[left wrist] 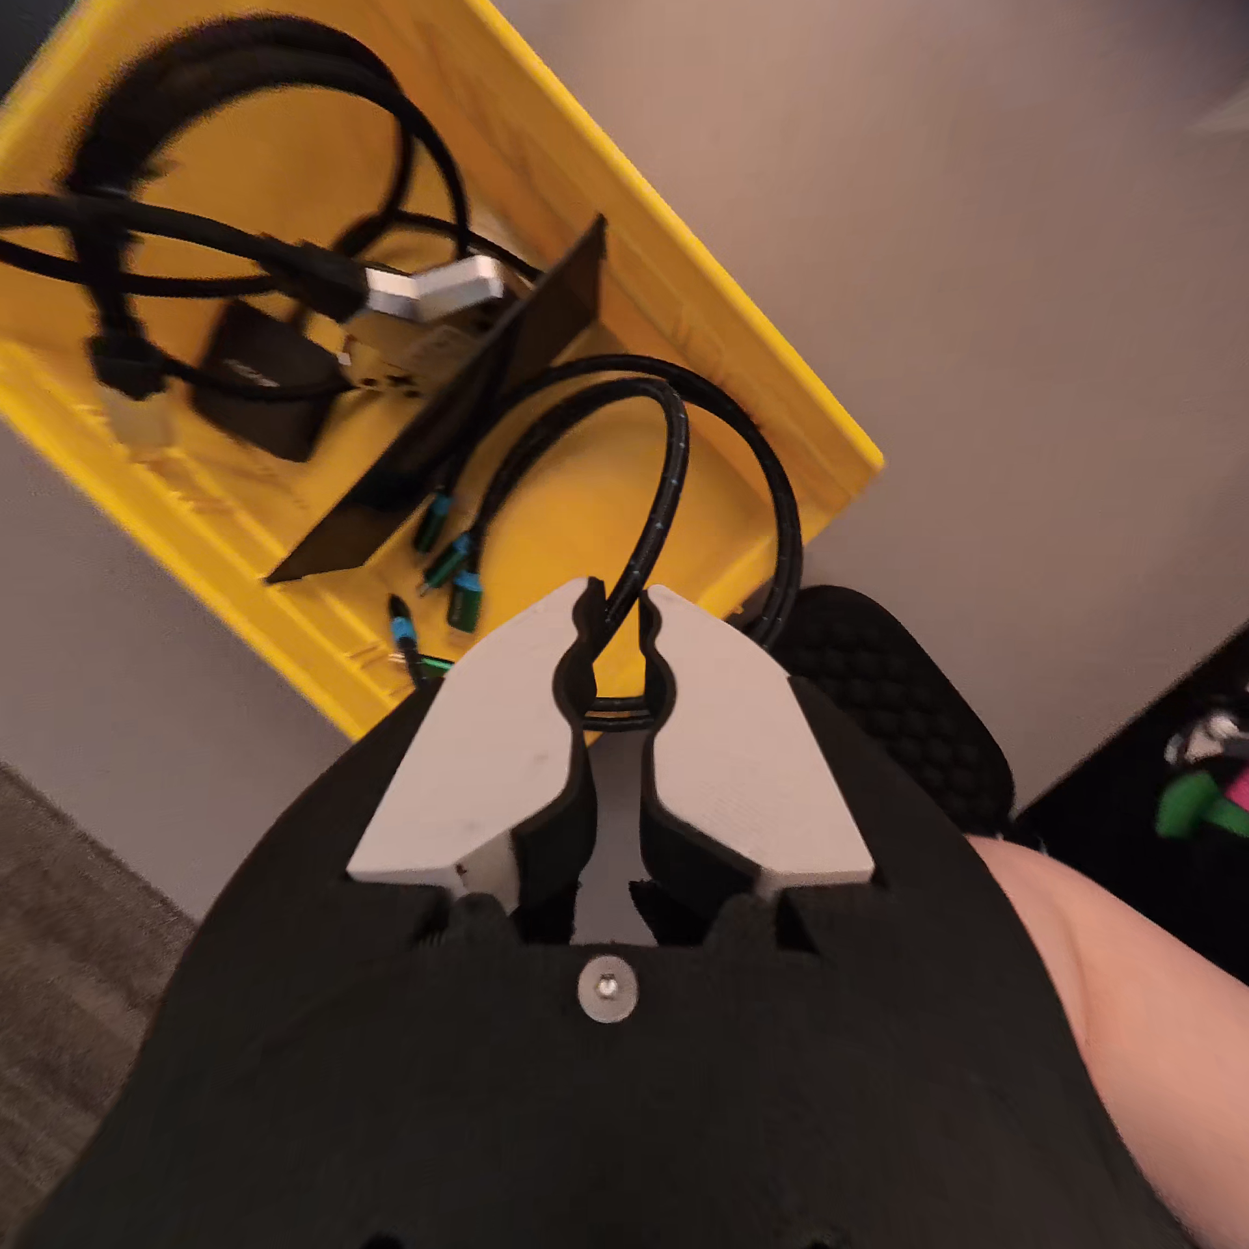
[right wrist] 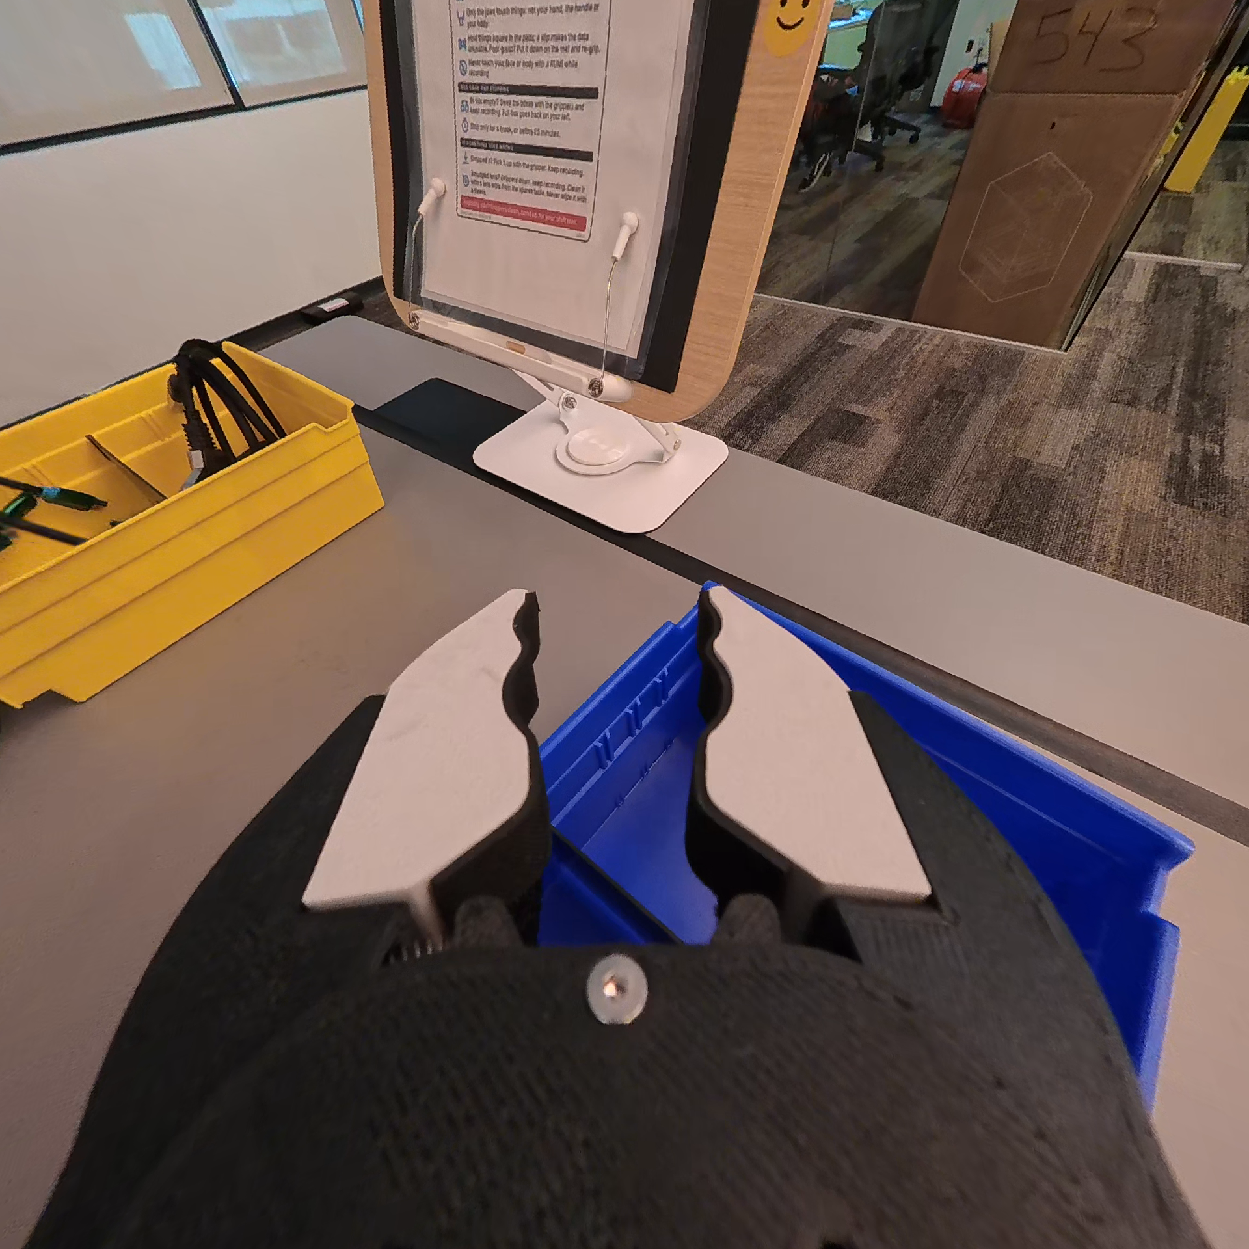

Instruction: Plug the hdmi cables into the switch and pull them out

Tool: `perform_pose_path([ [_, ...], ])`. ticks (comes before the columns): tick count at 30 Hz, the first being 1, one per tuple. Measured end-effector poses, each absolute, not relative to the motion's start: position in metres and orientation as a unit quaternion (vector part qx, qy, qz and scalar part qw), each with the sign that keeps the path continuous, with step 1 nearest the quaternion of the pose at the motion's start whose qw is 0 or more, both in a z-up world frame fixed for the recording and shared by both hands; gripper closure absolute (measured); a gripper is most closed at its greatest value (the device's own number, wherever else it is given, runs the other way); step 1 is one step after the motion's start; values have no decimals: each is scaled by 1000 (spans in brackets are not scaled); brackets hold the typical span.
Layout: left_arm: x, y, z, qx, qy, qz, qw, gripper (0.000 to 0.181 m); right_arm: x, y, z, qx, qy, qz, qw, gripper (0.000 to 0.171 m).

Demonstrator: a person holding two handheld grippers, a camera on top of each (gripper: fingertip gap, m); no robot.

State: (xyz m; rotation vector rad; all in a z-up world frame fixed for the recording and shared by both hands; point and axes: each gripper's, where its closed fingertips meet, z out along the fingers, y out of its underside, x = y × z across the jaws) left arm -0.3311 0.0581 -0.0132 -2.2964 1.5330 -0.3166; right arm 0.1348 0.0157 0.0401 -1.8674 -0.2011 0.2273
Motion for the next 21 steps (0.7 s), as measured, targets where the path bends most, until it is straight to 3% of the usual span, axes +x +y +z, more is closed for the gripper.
perform_pose_path([
  [9, -332, 81, 31, -818, 481, -93, 300, 172, 133, 17, 37, -804, -90, 97, 580, 125],
  [21, -326, 131, 34, -843, 382, -158, 345, 172, 115, 23, 30, -814, -117, 95, 561, 125],
])
